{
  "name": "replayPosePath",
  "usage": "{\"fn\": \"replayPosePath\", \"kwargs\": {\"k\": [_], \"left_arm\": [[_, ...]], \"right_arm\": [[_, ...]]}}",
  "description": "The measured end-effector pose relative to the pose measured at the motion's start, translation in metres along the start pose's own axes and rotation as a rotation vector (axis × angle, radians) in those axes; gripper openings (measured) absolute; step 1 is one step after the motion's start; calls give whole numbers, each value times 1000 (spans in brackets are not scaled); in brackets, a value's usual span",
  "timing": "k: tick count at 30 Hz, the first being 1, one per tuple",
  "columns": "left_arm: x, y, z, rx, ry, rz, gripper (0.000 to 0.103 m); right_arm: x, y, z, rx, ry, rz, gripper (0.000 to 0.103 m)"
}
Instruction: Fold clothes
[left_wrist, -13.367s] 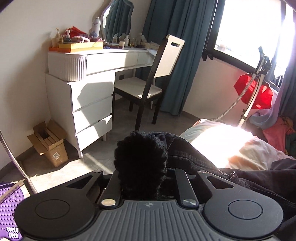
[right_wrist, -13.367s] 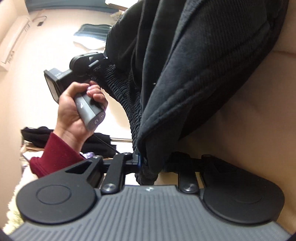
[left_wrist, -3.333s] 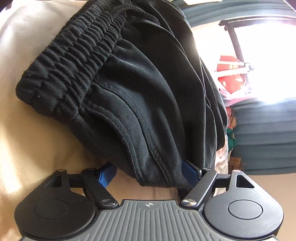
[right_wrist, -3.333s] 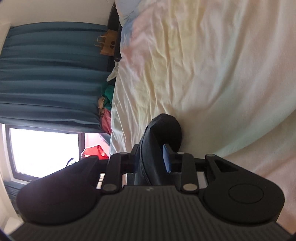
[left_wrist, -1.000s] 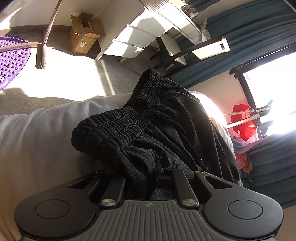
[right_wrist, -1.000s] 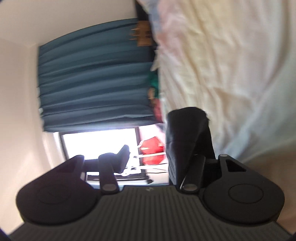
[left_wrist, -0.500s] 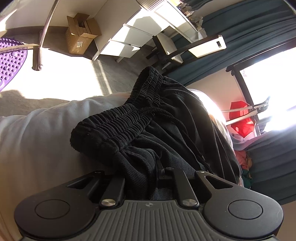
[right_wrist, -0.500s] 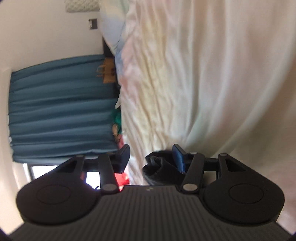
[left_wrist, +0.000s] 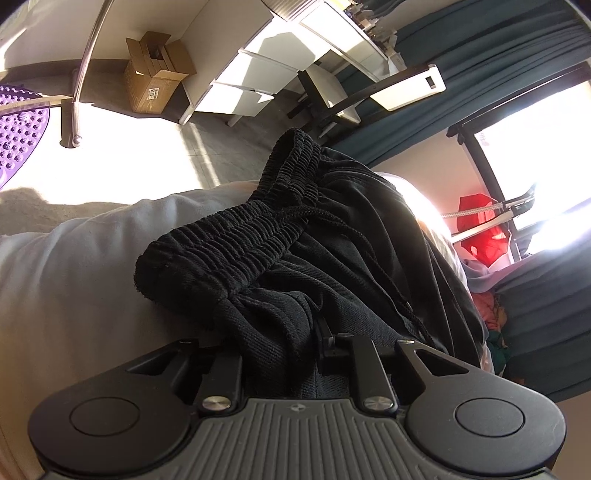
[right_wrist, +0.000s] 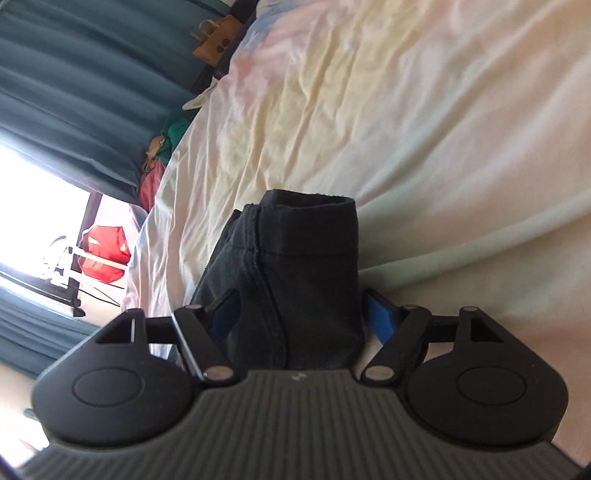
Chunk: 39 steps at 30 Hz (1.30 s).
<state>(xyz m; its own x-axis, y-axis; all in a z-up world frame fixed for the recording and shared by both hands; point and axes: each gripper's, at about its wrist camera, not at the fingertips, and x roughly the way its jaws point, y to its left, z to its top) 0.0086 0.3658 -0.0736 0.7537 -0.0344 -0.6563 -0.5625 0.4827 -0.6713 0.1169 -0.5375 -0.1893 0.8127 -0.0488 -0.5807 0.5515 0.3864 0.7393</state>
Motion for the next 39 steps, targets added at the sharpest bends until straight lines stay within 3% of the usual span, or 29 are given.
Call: {"fn": "replayPosePath", "kwargs": {"k": [1,2,3,10,16,19,22,24,26,27,29,32,33,39], "left_arm": [[0,1,0,2,-3,0,18],[-1,0,0,9,-6,-1,18],[-2,0,0,18,-8,-2,17],[-9,-5,5,59,-3,2,16],[-2,-7,6,88,6,30,16],[-1,-11,8,123,31,46,18],[-4,-20,9,166,60,77,28],[-11,-34,4,240,51,97,46],[-18,-48,-3,320,31,134,66],[-21,-57,-8,361,15,166,78],[-28,-72,-21,440,-11,182,85],[-37,-92,-40,558,-49,222,92],[-39,-99,-48,599,-64,233,97],[-54,-144,-96,826,-165,175,102]], "right_arm": [[1,1,-1,-18,-17,7,54],[2,2,0,-22,-22,7,32],[0,5,2,-26,-35,10,19],[-43,16,13,15,-174,26,14],[-19,-18,7,61,-57,-145,15],[-15,-19,4,33,-55,-128,18],[-21,-14,2,5,-43,-131,25],[-36,-1,-3,-70,-89,-142,34],[-51,13,-9,-146,-135,-154,63],[-59,20,-12,-184,-158,-159,68],[-74,34,-17,-260,-204,-170,79],[-97,55,-25,-374,-274,-186,81],[-105,65,-31,-418,-279,-163,81],[-139,126,-84,-643,-220,43,80]]}}
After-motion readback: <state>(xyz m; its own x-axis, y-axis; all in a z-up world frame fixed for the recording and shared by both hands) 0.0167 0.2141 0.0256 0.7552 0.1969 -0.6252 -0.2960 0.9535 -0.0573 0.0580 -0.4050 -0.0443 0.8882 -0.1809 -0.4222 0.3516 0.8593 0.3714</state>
